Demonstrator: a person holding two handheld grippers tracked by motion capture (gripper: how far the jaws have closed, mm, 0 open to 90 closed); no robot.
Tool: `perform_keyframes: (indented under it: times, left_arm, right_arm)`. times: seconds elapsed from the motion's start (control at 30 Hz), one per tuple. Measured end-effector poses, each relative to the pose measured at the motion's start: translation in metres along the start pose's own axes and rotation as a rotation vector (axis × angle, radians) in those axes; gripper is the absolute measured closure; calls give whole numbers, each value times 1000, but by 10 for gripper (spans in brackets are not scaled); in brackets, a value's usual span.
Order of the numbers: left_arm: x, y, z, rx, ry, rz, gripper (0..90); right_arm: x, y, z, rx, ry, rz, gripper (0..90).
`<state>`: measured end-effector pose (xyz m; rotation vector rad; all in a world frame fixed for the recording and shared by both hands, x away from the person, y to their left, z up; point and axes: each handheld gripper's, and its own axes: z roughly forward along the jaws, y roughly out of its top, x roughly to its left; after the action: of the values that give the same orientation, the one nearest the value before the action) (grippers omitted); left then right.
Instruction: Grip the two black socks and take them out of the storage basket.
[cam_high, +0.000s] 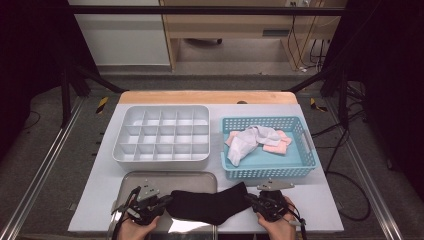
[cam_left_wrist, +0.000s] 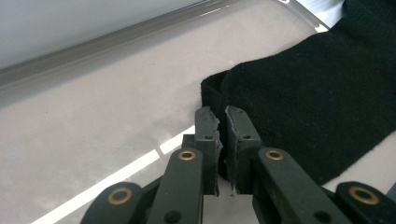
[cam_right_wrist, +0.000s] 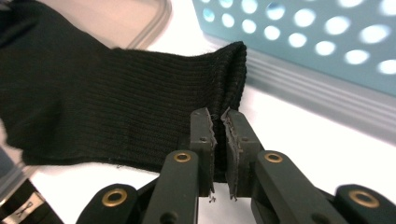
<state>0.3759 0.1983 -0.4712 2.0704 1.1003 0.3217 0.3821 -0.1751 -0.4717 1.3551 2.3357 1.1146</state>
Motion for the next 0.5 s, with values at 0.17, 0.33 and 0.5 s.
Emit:
perform_keyframes:
  times: [0.17,0.33,0.5]
  left_arm:
    - [-8,4,5,-24,-7,9,837]
    - [-14,6,10,-18,36,55,828]
    - [-11,5,3,-62,46,48,694]
  right_arm:
    - [-8,2,-9,-11,-25,-8,825]
    - [-12,3,1,30,-63,-22,780]
    - [-12,3,-1,1,-79,-21,700]
